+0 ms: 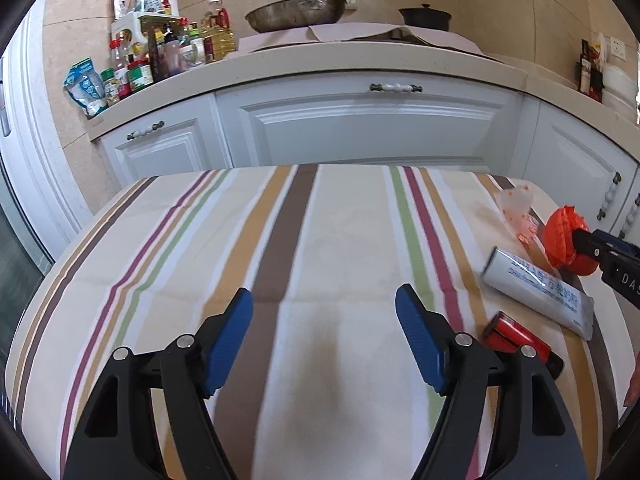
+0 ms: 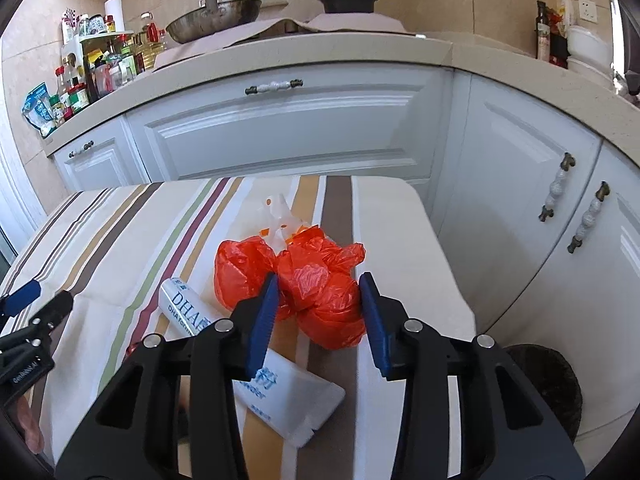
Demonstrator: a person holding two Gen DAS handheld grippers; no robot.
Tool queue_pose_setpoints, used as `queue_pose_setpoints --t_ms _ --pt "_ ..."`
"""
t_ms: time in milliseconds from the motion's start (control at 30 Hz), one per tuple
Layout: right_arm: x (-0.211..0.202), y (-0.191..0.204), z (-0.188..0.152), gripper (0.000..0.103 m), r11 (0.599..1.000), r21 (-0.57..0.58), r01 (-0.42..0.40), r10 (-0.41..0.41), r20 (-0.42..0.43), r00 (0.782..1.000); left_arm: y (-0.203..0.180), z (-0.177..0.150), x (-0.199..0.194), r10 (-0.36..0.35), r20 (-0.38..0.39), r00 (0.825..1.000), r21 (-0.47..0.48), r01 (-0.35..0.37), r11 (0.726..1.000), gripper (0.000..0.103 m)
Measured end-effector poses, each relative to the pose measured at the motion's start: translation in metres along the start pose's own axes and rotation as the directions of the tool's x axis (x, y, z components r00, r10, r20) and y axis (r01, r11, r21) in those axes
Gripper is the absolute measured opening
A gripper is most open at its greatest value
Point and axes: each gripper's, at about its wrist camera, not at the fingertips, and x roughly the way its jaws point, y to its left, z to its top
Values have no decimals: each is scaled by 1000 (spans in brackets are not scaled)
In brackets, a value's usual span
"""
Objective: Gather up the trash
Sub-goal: 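Grasp the orange plastic bag with the right tool, then grasp the red bottle with the left tool while the right tool holds the bag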
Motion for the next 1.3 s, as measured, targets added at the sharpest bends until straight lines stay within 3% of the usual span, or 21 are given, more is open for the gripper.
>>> queue_pose_setpoints --t_ms 533,767,1000,1300 --pt "-74 -77 -35 40 985 104 140 -149 86 985 -58 -7 -10 -24 -34 999 55 26 998 72" --pt "-90 -111 -52 40 976 163 147 -164 95 982 -83 -10 -6 -31 -75 997 48 35 998 77" --pt "-96 -129 -66 40 966 204 156 -177 88 980 -110 -16 9 -4 -134 991 122 21 992 78" --pt "-97 -125 -68 40 970 201 140 -160 91 983 -94 -23 7 -38 -164 986 107 56 993 76"
